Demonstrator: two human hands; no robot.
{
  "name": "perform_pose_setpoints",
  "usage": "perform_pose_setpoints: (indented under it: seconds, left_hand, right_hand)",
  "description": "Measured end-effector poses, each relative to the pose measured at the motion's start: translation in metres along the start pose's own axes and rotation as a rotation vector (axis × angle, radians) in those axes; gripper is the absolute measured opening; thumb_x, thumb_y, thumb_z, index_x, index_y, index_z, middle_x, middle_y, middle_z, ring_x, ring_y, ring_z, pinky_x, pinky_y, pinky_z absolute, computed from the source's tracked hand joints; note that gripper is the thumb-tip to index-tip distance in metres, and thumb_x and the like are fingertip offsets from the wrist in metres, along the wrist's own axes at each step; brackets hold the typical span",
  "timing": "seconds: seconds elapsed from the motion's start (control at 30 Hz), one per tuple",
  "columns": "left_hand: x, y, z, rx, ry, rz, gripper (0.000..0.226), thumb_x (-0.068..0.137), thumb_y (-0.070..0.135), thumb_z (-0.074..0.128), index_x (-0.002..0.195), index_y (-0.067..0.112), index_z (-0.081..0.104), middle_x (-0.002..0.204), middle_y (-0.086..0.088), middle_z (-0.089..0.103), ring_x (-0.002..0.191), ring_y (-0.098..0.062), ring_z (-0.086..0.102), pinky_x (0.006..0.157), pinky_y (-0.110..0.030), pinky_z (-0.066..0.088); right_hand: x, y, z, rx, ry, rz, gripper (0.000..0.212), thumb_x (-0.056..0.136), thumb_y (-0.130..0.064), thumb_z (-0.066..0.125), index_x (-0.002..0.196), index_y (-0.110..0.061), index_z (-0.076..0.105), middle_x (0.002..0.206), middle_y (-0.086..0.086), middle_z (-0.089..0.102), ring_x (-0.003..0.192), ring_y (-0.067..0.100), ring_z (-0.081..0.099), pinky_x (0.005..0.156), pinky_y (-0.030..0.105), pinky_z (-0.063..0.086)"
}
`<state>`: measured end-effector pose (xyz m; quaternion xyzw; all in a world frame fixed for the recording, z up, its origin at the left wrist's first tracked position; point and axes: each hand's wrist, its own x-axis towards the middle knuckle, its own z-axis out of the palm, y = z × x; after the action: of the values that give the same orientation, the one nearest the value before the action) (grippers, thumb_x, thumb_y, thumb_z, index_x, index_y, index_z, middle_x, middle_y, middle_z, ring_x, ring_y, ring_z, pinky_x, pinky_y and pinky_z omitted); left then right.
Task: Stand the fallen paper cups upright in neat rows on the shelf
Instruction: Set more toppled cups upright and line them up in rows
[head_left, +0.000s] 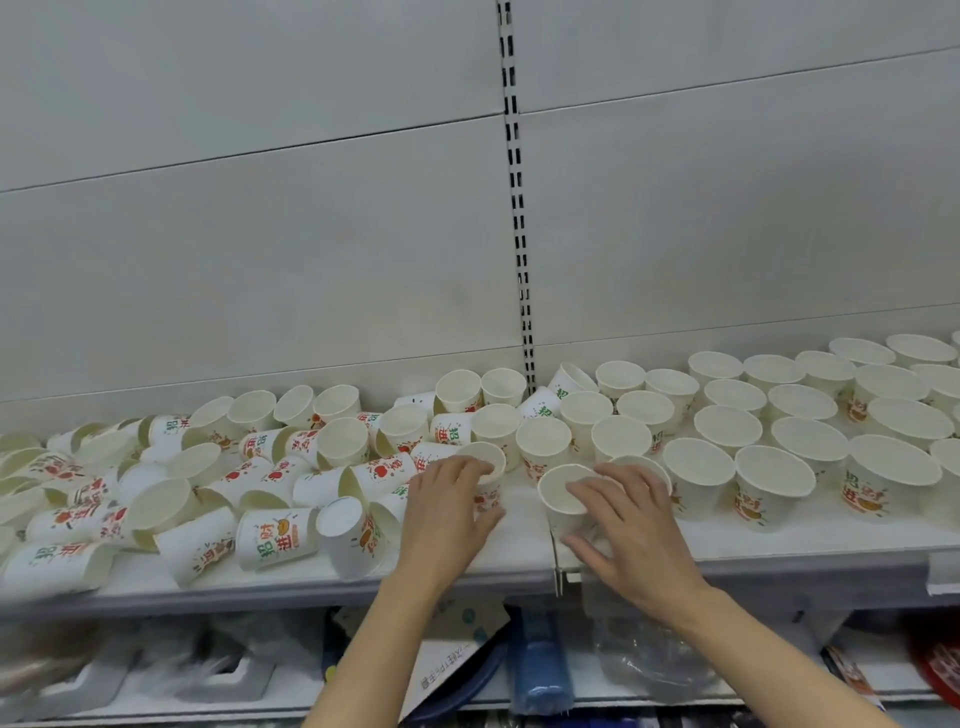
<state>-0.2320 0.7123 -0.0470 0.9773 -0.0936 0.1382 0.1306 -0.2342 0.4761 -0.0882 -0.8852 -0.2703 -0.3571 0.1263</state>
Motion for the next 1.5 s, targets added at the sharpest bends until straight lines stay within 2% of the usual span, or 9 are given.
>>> perform_pose_setpoints:
  seconds: [0.2,0.37,0.47,0.7,0.87,1.0,1.13,1.4,1.5]
  left_hand:
    - [0.007,0.011,0.003,-0.052,-0.054,0.162,0.020,0.096,0.039,0.050,0.098,0.026,0.065,0.105,0.011,0.064,0.105,-0.012,0.050,0.092,-0.026,0.031]
    - [0.021,0.004,0.000,-0.202,0.046,0.230,0.036,0.088,0.058,0.052,0.100,0.029,0.069,0.102,0.015,0.066,0.099,-0.006,0.052,0.090,-0.027,0.040]
    - [0.053,-0.018,-0.016,-0.232,0.148,0.134,0.029,0.090,0.051,0.055,0.101,0.029,0.070,0.104,0.014,0.067,0.099,-0.008,0.056,0.085,-0.028,0.043]
    - [0.171,-0.001,-0.009,0.024,-0.170,0.228,0.033,0.091,0.036,0.059,0.121,0.022,0.064,0.125,-0.002,0.061,0.117,-0.025,0.052,0.096,-0.035,0.039]
    - [0.201,0.017,0.019,0.204,-0.307,0.294,0.041,0.079,0.036,0.070,0.115,0.018,0.062,0.115,-0.007,0.062,0.113,-0.027,0.051,0.092,-0.034,0.039]
    - [0.214,0.016,0.035,0.196,-0.321,0.312,0.052,0.076,0.044,0.071,0.122,0.023,0.057,0.122,-0.005,0.058,0.119,-0.027,0.047,0.102,-0.036,0.034]
    - [0.222,0.019,0.039,0.226,-0.399,0.335,0.059,0.078,0.052,0.067,0.130,0.028,0.052,0.130,-0.005,0.053,0.125,-0.029,0.041,0.105,-0.039,0.029]
    - [0.215,0.029,0.022,0.061,-0.315,0.323,0.031,0.072,0.047,0.076,0.093,0.026,0.069,0.104,0.001,0.064,0.104,-0.021,0.055,0.081,-0.028,0.032]
    - [0.192,0.025,0.019,-0.092,-0.147,0.223,0.022,0.073,0.046,0.075,0.083,0.027,0.070,0.090,0.007,0.067,0.094,-0.016,0.054,0.076,-0.028,0.031]
  right_hand:
    - [0.028,-0.006,0.000,-0.007,0.067,0.074,0.041,0.090,-0.044,0.054,0.113,-0.012,0.067,0.114,0.000,0.065,0.115,0.023,0.053,0.100,0.041,0.033]
    - [0.057,-0.010,0.009,-0.085,-0.177,0.094,0.049,0.097,-0.052,0.031,0.109,-0.019,0.067,0.109,-0.007,0.067,0.113,0.019,0.056,0.100,0.039,0.029]
    - [0.064,-0.011,0.012,-0.076,-0.271,0.126,0.061,0.099,-0.056,0.015,0.097,-0.025,0.068,0.093,-0.012,0.069,0.105,0.016,0.060,0.098,0.036,0.027]
    - [0.111,0.013,0.018,-0.067,-0.151,0.164,0.037,0.094,-0.045,0.036,0.103,-0.025,0.066,0.100,-0.010,0.068,0.105,0.016,0.057,0.093,0.032,0.026]
    - [0.168,0.071,0.035,-0.142,-0.472,0.524,0.030,0.089,-0.040,0.053,0.113,-0.025,0.063,0.107,-0.002,0.068,0.109,0.024,0.051,0.092,0.035,0.028]
    - [0.179,0.084,0.056,-0.148,-0.542,0.581,0.013,0.082,-0.037,0.058,0.084,-0.026,0.064,0.090,-0.003,0.066,0.101,0.024,0.054,0.087,0.035,0.030]
    - [0.179,0.088,0.066,-0.111,-0.493,0.610,0.019,0.080,-0.029,0.059,0.064,-0.021,0.053,0.073,-0.003,0.060,0.087,0.024,0.059,0.077,0.034,0.028]
    - [0.169,0.104,0.060,-0.179,-0.439,0.393,0.016,0.083,-0.029,0.057,0.077,-0.019,0.067,0.075,0.000,0.066,0.085,0.023,0.055,0.080,0.034,0.028]
    - [0.164,0.109,0.060,-0.243,-0.455,0.278,0.017,0.086,-0.027,0.055,0.077,-0.019,0.067,0.079,0.003,0.066,0.086,0.026,0.054,0.078,0.035,0.028]
